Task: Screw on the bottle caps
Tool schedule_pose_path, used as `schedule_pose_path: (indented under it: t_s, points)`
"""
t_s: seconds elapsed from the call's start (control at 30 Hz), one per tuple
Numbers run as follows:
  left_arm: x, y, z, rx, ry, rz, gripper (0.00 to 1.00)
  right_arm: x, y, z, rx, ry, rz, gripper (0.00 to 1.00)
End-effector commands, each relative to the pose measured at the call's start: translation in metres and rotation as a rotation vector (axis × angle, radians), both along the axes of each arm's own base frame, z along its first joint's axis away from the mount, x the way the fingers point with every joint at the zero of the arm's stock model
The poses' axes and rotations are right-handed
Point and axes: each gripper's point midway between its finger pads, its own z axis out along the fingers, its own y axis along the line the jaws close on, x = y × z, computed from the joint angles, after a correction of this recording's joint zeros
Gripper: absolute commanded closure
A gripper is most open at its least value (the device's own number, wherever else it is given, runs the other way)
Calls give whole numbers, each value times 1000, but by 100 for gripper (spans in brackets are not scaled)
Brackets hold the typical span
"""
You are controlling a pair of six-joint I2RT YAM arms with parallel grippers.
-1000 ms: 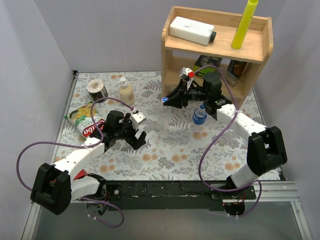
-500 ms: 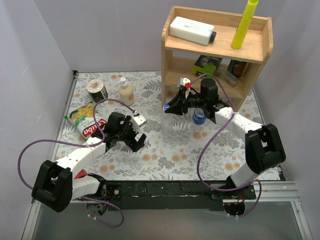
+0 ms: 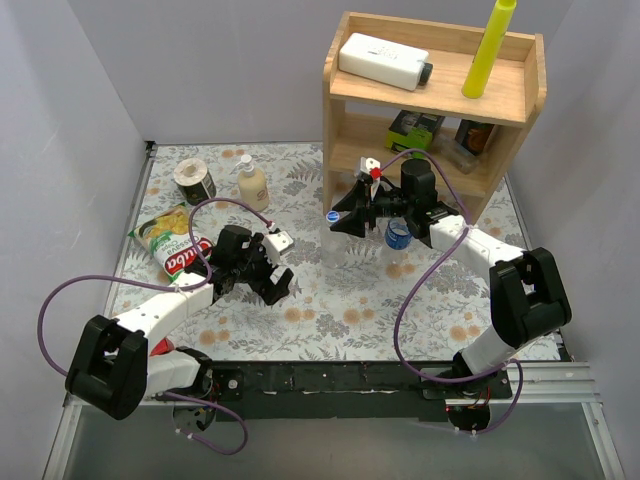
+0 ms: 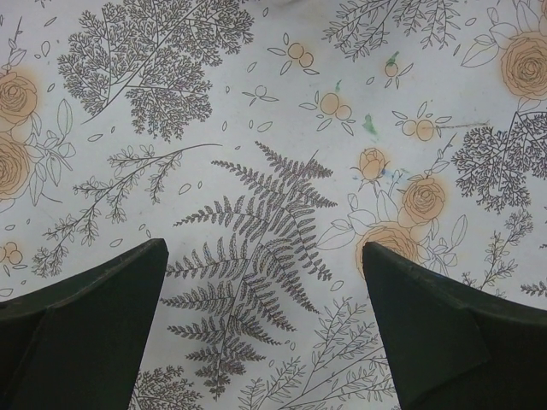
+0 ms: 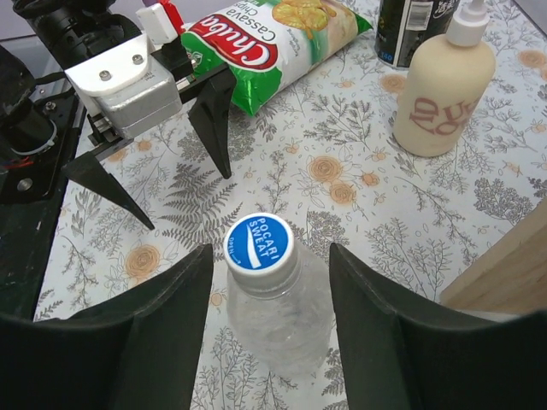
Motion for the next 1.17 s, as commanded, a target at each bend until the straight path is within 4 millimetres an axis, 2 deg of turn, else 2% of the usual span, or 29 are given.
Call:
schedule_pose_path:
  t_s: [0.0, 0.23, 0.27, 0.3, 0.43, 0.5, 0.57, 0.6, 0.63, 0.67, 0.7, 0.73, 0.77, 0.8, 0.87, 0.9, 1.0, 1.13]
  points:
    - [1, -5, 5, -23, -14, -32, 2, 3, 0, 4, 4, -19, -12, 36]
    - [1, -7, 5, -30, -7, -44, 2, 6, 1, 4, 2, -15, -17, 33]
    - [1, -7, 5, -30, -7, -44, 2, 7, 0, 6, 5, -16, -19, 28]
    - [0, -7, 4, -31, -3, -46, 2, 7, 1, 8, 6, -19, -19, 18]
    - [2, -7, 5, -33, -9, -36, 2, 8, -4, 29, -18, -39, -46, 12]
    - [4, -8, 6, -33, -14, -31, 2, 7, -11, 31, -62, -50, -71, 11]
    - [5, -8, 7, -36, -17, -32, 2, -1, -27, 34, -127, -60, -104, 11]
    - [5, -9, 8, -37, -16, -31, 2, 3, -35, 32, -163, -68, -159, 11]
    - [7, -9, 8, -37, -18, -30, 2, -2, -43, 41, -181, -100, -186, 11]
    - [7, -9, 8, -36, -16, -28, 2, -8, -51, 34, -222, -68, -212, 11]
    - [8, -10, 10, -38, -16, -28, 2, -4, -63, 30, -266, -66, -283, 11]
    - [9, -9, 11, -37, -20, -26, 2, -6, -72, 38, -280, -76, -339, 10]
    - [10, -9, 11, -34, -23, -27, 2, -8, -82, 31, -312, -1, -413, 10]
    - [12, -9, 12, -31, -29, -24, 2, 2, -100, 27, -368, 9, -542, 10]
    - [14, -8, 11, -22, -30, -17, 2, 5, -120, 34, -412, 30, -660, 10]
    - [15, -8, 11, -19, -32, -18, 2, 4, -137, 27, -484, 52, -733, 10]
    - [14, -10, 8, -19, -29, -38, 2, 1, -161, 22, -585, 37, -804, 10]
    - [19, -13, 11, -43, -33, -20, 2, -2, -167, 16, -613, 57, -830, 9]
